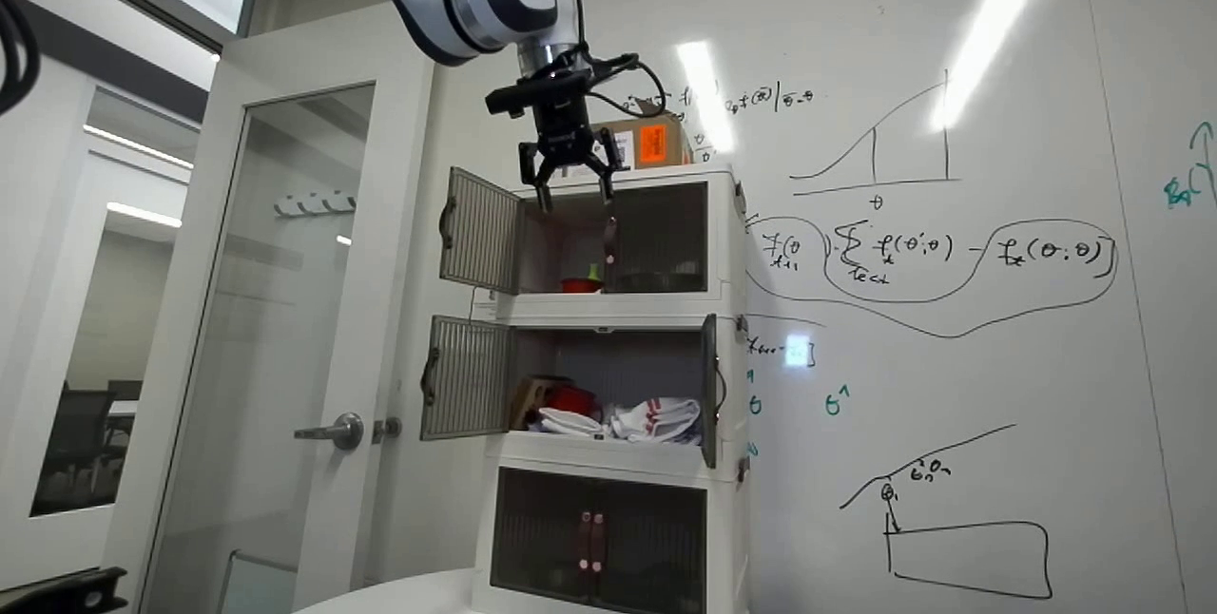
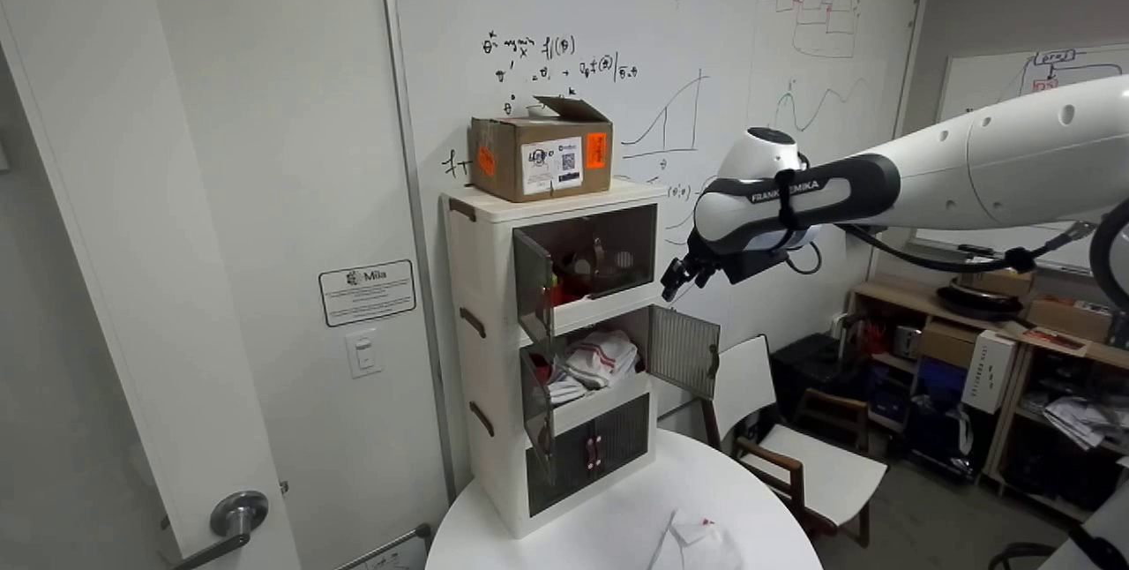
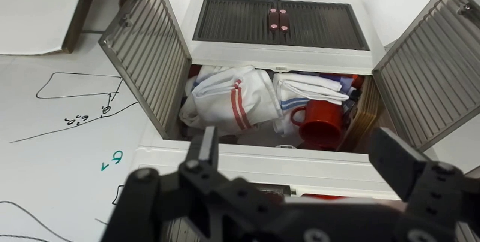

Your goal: Open the top left cabinet door

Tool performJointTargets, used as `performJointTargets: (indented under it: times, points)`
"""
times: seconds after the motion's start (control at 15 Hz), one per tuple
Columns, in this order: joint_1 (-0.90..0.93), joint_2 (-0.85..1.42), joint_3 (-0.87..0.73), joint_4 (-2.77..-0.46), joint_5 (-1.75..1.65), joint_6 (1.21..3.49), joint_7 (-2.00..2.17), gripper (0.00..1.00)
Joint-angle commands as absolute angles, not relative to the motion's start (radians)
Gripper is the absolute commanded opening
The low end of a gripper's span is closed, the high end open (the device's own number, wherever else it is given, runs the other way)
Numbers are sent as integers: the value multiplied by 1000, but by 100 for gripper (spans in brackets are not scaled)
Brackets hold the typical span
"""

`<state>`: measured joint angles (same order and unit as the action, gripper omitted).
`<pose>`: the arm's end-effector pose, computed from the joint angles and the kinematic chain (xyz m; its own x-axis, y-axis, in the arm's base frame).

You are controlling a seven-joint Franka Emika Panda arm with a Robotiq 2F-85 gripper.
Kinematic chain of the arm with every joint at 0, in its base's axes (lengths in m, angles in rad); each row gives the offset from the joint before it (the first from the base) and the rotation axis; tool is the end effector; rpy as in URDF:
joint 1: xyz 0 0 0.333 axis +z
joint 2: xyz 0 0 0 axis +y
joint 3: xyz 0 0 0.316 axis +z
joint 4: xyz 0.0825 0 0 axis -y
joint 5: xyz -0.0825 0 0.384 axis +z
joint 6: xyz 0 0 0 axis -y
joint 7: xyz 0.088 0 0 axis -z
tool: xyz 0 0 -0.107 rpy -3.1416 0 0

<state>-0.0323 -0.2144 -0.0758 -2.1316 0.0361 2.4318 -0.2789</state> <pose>0.5286 -0.0600 0.5564 0.8612 0.1504 0.4855 0.1236 -0.9885 0.0870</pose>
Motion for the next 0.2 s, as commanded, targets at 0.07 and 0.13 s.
performJointTargets:
  times: [0.07, 0.13]
  points:
    - [-28, -213, -80, -2129, 33, 2429, -276, 100]
    - [-28, -213, -80, -2128, 33, 2429, -276, 100]
